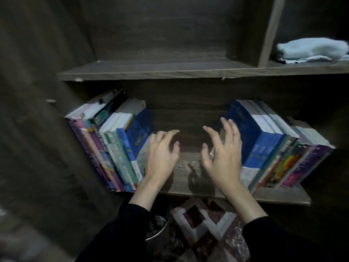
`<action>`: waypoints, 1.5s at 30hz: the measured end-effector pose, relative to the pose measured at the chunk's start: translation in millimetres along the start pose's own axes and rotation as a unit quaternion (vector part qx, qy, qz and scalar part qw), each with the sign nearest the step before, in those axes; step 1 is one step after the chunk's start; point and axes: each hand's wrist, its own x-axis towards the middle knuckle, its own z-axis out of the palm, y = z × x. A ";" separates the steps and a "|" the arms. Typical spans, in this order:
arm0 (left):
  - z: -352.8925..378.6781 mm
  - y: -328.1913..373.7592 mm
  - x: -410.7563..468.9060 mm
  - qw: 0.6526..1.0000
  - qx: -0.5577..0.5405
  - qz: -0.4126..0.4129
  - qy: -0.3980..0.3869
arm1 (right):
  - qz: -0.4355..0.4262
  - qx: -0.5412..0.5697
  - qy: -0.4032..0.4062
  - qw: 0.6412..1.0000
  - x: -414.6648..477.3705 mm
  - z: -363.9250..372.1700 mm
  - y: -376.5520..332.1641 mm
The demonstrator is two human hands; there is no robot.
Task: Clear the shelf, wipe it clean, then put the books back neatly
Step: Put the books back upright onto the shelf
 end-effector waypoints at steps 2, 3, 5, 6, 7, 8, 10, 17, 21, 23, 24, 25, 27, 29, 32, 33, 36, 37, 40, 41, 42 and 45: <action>-31.6 -32.7 0.0 0.994 0.043 -0.045 0.089 | 0.006 0.073 -0.048 0.996 -4.1 27.0 -34.0; -46.8 -46.9 -1.3 0.987 0.072 -0.068 0.127 | 0.011 0.107 -0.081 0.991 -5.7 39.7 -51.6; -71.8 -66.1 -6.7 0.972 0.120 -0.121 0.161 | 0.024 0.176 -0.152 0.972 -7.1 60.3 -85.1; -80.2 -72.3 -9.7 0.969 0.132 -0.142 0.153 | 0.034 0.206 -0.190 0.959 -6.6 67.6 -100.6; -86.9 -76.5 -12.0 0.969 0.140 -0.153 0.134 | 0.044 0.231 -0.226 0.945 -5.4 73.7 -114.0; -91.3 -80.7 -13.6 0.970 0.145 -0.157 0.111 | 0.050 0.248 -0.254 0.934 -3.8 79.3 -125.1; -95.7 -86.9 -13.8 0.973 0.156 -0.160 0.060 | 0.052 0.264 -0.278 0.922 1.3 87.9 -141.0; -94.6 -90.7 -9.8 0.977 0.090 -0.189 0.036 | 0.038 0.284 -0.341 0.895 15.4 93.8 -152.2; -86.6 -87.0 -11.4 0.977 0.004 -0.205 0.053 | 0.033 0.274 -0.356 0.893 20.7 91.5 -151.2; -83.0 -82.5 -11.9 0.978 -0.015 -0.203 0.051 | 0.033 0.280 -0.349 0.894 22.1 90.6 -150.7; -82.2 -80.9 -11.4 0.978 -0.019 -0.202 0.045 | 0.044 0.284 -0.349 0.892 23.3 89.5 -150.0; -81.6 -79.9 -10.6 0.979 -0.020 -0.200 0.041 | 0.061 0.289 -0.350 0.889 25.8 87.4 -149.0; -80.1 -81.2 -11.0 0.981 -0.038 -0.187 0.037 | 0.098 0.298 -0.346 0.884 32.6 82.9 -146.2; -78.2 -83.6 -14.7 0.979 -0.102 -0.176 0.025 | 0.106 0.284 -0.330 0.894 39.7 78.6 -144.5; -69.8 -86.7 -23.6 0.972 -0.154 -0.172 -0.038 | 0.062 0.187 -0.327 0.924 48.5 73.4 -150.9; -65.9 -88.1 -25.1 0.974 -0.143 -0.166 -0.055 | 0.045 0.144 -0.332 0.931 49.2 73.2 -155.9; -54.3 -96.3 -25.0 0.977 -0.141 -0.156 -0.046 | 0.027 0.059 -0.320 0.945 47.9 78.4 -171.4; -50.1 -99.8 -24.7 0.975 -0.143 -0.164 -0.047 | 0.035 0.043 -0.317 0.947 47.5 80.8 -174.0; -40.4 -105.9 -24.4 0.965 -0.113 -0.213 -0.102 | 0.069 0.017 -0.329 0.942 45.5 85.2 -170.1; -38.2 -105.4 -24.9 0.959 -0.103 -0.228 -0.129 | 0.071 0.012 -0.327 0.942 44.5 84.9 -166.7; -35.2 -105.3 -25.5 0.955 -0.102 -0.239 -0.143 | 0.072 0.013 -0.320 0.944 43.5 83.8 -162.8; -25.3 -99.5 -24.0 0.957 -0.094 -0.230 -0.150 | 0.084 0.035 -0.300 0.950 45.1 77.4 -148.6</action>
